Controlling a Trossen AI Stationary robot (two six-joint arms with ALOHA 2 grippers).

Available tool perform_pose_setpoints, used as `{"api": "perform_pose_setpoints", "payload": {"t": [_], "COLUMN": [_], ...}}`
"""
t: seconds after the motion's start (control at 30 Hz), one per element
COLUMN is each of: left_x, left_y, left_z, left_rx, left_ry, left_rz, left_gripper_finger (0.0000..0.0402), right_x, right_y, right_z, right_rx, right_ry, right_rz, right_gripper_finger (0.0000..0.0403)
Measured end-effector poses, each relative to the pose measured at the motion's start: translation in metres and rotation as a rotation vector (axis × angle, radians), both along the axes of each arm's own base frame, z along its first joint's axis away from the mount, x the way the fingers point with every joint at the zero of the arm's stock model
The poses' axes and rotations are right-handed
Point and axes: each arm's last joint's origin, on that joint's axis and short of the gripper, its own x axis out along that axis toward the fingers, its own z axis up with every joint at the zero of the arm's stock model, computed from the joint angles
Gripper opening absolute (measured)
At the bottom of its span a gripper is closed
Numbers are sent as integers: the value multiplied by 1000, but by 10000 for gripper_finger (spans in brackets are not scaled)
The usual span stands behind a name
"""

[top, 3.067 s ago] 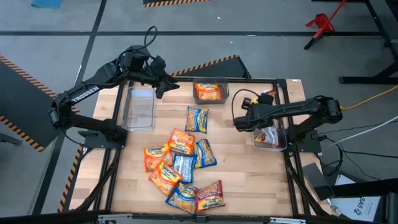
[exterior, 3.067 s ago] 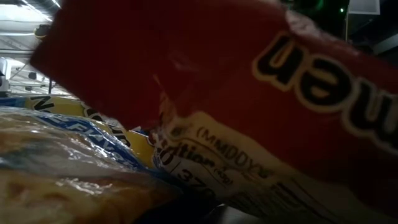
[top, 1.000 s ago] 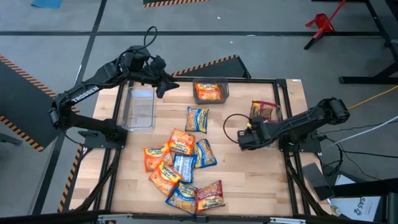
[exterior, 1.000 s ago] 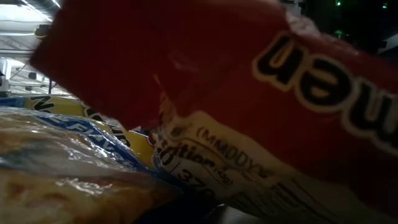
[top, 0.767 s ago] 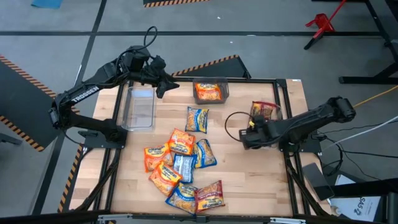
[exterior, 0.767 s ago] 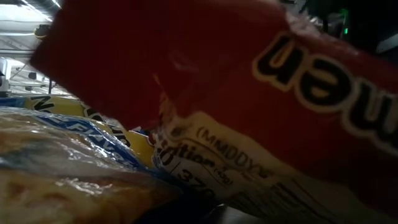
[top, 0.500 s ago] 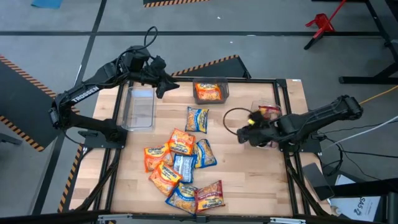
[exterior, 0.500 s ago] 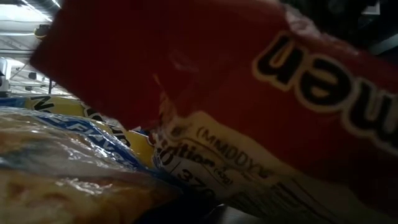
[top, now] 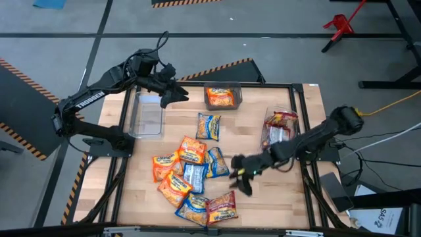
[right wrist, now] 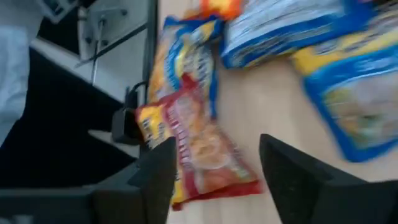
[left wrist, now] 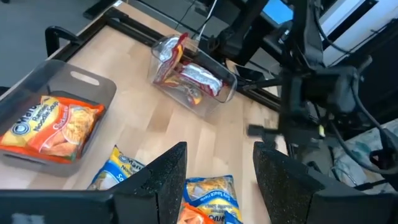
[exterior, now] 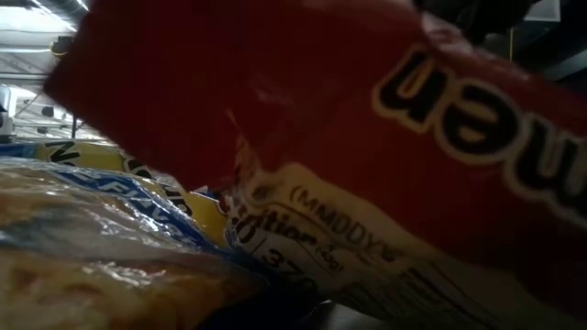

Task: Sort Maruchan noodles
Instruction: Put the red noodle pack into the right transparent bin

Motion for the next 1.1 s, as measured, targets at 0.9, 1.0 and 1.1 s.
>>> {"api": "perform_pose_setpoints", "payload": {"t": [0.9, 1.0, 1.1], "left_x": [0, 0, 0], "left_y": [1, 1, 2], "left_z": [0, 0, 0], "left_rx": [32, 36, 39], "left_ry": [8, 11, 13], "left_rz": [22, 31, 39], "left_gripper_finger": [179, 179, 179], "right_x": [51, 49, 46], "right_y": [49, 47, 45], "right_z": [-68, -74, -77], "right_rx": [-212, -220, -203], "right_ry": [47, 94, 165], "right_rz": [260, 265, 268], "right_gripper_finger": [319, 316, 289]}}
